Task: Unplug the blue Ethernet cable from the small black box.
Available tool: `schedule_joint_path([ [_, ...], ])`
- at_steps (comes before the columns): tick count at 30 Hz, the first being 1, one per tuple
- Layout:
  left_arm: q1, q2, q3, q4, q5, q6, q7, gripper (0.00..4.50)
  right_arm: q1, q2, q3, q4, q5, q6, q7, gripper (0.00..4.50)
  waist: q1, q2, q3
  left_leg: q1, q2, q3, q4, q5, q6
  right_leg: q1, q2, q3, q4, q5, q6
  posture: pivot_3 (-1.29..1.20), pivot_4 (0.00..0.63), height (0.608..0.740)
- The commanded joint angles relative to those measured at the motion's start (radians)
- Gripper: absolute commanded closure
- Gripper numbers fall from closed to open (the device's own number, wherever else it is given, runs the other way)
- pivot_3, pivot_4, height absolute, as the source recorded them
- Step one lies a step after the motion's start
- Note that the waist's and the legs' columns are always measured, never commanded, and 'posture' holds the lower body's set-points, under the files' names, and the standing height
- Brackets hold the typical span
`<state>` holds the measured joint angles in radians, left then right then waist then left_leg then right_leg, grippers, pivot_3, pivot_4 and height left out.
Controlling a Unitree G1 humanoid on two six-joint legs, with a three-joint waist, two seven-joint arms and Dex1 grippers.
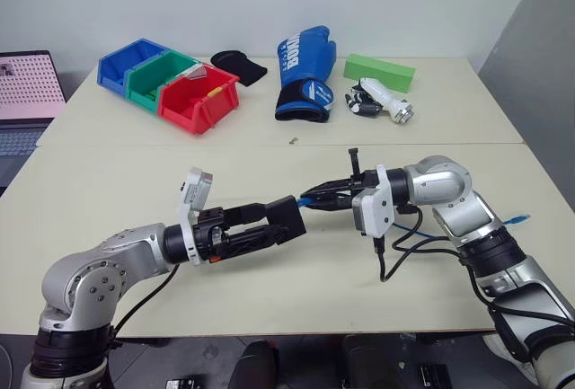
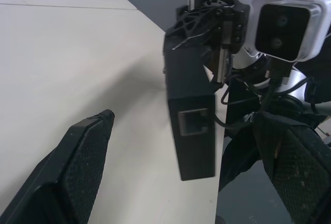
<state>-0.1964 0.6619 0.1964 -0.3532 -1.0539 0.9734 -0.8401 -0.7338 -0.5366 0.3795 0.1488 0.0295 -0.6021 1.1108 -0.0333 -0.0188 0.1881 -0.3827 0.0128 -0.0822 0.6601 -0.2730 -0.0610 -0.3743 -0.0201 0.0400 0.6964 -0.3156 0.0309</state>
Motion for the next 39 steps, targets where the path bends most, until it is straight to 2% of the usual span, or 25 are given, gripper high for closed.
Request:
schedule_joint_path([
  [1, -0.025, -0.012, -0.017, -0.006, -0.010, -0.004, -0.001, 0.67, -0.018, 0.012, -0.009, -0.054, 0.023, 0.000, 0.003, 4.37, 0.000, 0.000, 0.000, 0.000, 0.000, 0.000, 0.000, 0.000, 0.000, 0.000, 0.000, 0.000, 0.000, 0.000, 0.000, 0.00, 0.150, 0.740],
  [15, -0.033, 0.003, -0.027, 0.014, 0.017, -0.023, -0.025, 3.71, -0.004, 0.014, -0.003, -0.043, -0.057, -0.074, -0.036, 4.37, 0.000, 0.000, 0.000, 0.000, 0.000, 0.000, 0.000, 0.000, 0.000, 0.000, 0.000, 0.000, 0.000, 0.000, 0.000, 0.00, 0.150, 0.740],
  [19, -0.033, 0.012, -0.019, 0.025, 0.022, -0.024, -0.035, 3.70, -0.007, 0.002, 0.006, -0.024, -0.088, -0.133, -0.043, 4.37, 0.000, 0.000, 0.000, 0.000, 0.000, 0.000, 0.000, 0.000, 0.000, 0.000, 0.000, 0.000, 0.000, 0.000, 0.000, 0.00, 0.150, 0.740],
  [20, -0.033, 0.014, -0.018, 0.026, 0.022, -0.023, -0.038, 3.70, -0.008, 0.000, 0.008, -0.021, -0.091, -0.142, -0.043, 3.67, 0.000, 0.000, 0.000, 0.000, 0.000, 0.000, 0.000, 0.000, 0.000, 0.000, 0.000, 0.000, 0.000, 0.000, 0.000, 0.00, 0.150, 0.740],
  [25, -0.049, 0.048, -0.046, 0.037, 0.068, -0.047, -0.085, 3.70, -0.001, -0.047, 0.013, -0.047, -0.040, -0.133, -0.002, 2.57, 0.001, 0.000, 0.000, 0.000, 0.000, 0.000, 0.000, 0.000, 0.000, 0.000, 0.000, 0.000, 0.000, 0.000, 0.000, 0.00, 0.150, 0.740],
  [28, -0.058, 0.077, -0.096, 0.039, 0.152, -0.119, -0.150, 3.70, 0.041, -0.083, 0.001, -0.132, 0.085, 0.006, 0.044, 1.96, 0.001, 0.000, 0.000, 0.000, -0.001, 0.000, 0.000, 0.000, 0.000, 0.000, 0.000, 0.000, 0.000, 0.000, 0.000, 0.00, 0.150, 0.740],
  [30, -0.067, 0.091, -0.121, 0.043, 0.191, -0.158, -0.188, 3.70, 0.064, -0.096, -0.016, -0.196, 0.172, 0.139, 0.053, 1.55, 0.002, 0.000, 0.000, 0.000, -0.001, 0.000, -0.001, 0.000, 0.000, 0.000, 0.000, 0.000, -0.001, 0.000, 0.000, 0.00, 0.150, 0.740],
  [32, -0.076, 0.107, -0.166, 0.055, 0.301, -0.274, -0.229, 3.70, 0.091, -0.113, -0.041, -0.289, 0.301, 0.388, 0.031, 1.10, 0.002, 0.000, 0.000, 0.000, -0.001, 0.000, 0.000, 0.000, 0.000, 0.000, 0.000, 0.000, 0.000, 0.000, 0.000, 0.00, 0.150, 0.740],
  [36, -0.121, 0.098, -0.191, 0.082, 0.352, -0.347, -0.284, 3.70, 0.120, -0.125, -0.068, -0.420, 0.485, 0.789, -0.029, 0.21, 0.004, 0.000, 0.000, -0.001, 0.000, -0.001, 0.000, 0.000, 0.000, 0.000, 0.000, 0.001, -0.001, 0.000, 0.000, 0.00, 0.150, 0.740],
  [37, -0.128, 0.100, -0.196, 0.086, 0.357, -0.355, -0.299, 3.70, 0.121, -0.123, -0.071, -0.439, 0.521, 0.864, -0.037, 0.04, 0.004, 0.000, 0.000, -0.001, 0.000, -0.001, 0.000, 0.000, 0.000, 0.000, 0.000, 0.001, -0.001, 0.000, 0.000, 0.00, 0.150, 0.740],
  [39, -0.138, 0.101, -0.205, 0.093, 0.375, -0.385, -0.333, 3.70, 0.119, -0.108, -0.086, -0.455, 0.594, 1.007, -0.068, 0.00, 0.003, 0.000, 0.000, -0.001, 0.000, -0.001, 0.000, 0.000, 0.000, 0.000, 0.000, 0.001, -0.001, 0.000, 0.000, 0.00, 0.150, 0.740],
])
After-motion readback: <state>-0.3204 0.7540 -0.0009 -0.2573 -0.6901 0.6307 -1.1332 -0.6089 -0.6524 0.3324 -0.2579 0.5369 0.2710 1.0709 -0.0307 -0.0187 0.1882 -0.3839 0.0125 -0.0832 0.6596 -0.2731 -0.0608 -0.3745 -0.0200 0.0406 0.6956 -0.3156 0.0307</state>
